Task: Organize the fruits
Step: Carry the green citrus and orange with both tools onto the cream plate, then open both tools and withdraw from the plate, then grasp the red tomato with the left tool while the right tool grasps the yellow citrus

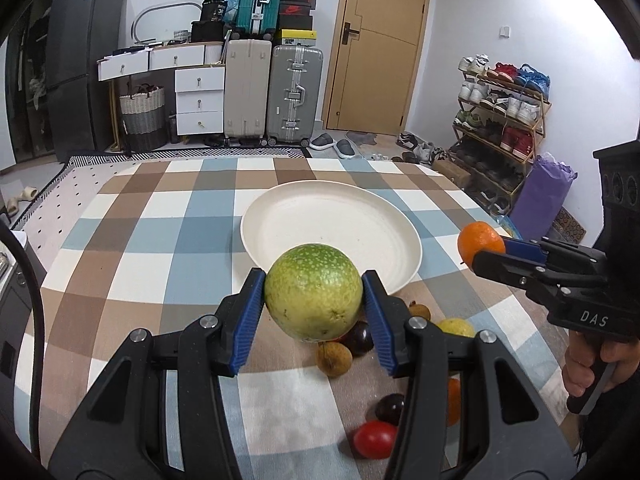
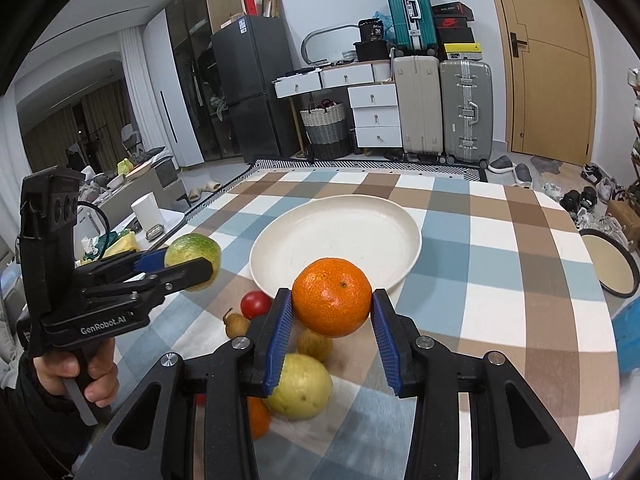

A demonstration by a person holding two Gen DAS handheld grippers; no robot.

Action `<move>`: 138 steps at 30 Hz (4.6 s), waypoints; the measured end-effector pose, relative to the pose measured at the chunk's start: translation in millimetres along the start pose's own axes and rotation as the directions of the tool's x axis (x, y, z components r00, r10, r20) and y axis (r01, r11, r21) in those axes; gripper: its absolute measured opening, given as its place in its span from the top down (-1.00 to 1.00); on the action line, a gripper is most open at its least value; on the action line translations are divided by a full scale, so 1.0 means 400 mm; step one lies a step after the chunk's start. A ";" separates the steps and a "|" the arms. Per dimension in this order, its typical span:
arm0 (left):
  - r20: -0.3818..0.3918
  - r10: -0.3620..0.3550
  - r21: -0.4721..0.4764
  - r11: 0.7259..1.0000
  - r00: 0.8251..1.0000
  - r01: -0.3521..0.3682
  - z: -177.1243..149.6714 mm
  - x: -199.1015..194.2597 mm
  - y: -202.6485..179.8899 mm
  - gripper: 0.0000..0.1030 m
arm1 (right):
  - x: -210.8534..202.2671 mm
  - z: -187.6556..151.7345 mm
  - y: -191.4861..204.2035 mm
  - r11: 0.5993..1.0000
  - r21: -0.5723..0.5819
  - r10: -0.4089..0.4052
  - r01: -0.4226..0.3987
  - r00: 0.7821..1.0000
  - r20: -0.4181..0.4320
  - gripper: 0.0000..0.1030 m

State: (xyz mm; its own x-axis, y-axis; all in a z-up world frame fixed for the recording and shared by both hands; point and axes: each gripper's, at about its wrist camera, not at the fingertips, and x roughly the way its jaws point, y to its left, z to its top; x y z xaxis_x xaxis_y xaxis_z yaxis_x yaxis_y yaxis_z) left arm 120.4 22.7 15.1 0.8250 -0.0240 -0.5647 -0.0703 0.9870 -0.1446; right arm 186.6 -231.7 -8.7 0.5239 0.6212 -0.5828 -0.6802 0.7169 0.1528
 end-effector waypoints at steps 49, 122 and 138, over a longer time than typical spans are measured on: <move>-0.071 -0.002 -0.008 1.000 0.997 0.002 0.026 0.200 0.026 -0.32 | 0.161 0.026 -0.051 0.998 0.045 -0.029 0.033 0.997 -0.071 -0.02; -0.116 0.015 0.045 0.999 0.993 -0.010 -0.163 -0.049 -0.027 -0.99 | 0.104 -0.100 0.020 0.994 0.014 0.107 -0.107 0.966 -0.237 -0.77; -0.263 -0.071 0.131 0.985 0.962 0.109 -0.197 -0.015 -0.072 -0.74 | 0.119 -0.103 0.000 0.983 0.086 0.180 -0.162 0.946 -0.269 -0.31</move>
State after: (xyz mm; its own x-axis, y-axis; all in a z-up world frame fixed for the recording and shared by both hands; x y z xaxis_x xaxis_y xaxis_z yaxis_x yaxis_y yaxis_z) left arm 73.4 -18.1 -41.3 0.6511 -0.1350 -0.7468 0.0939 0.9908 -0.0973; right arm 190.3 -215.1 -69.4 0.2354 0.6313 -0.7390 -0.7096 0.6312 0.3132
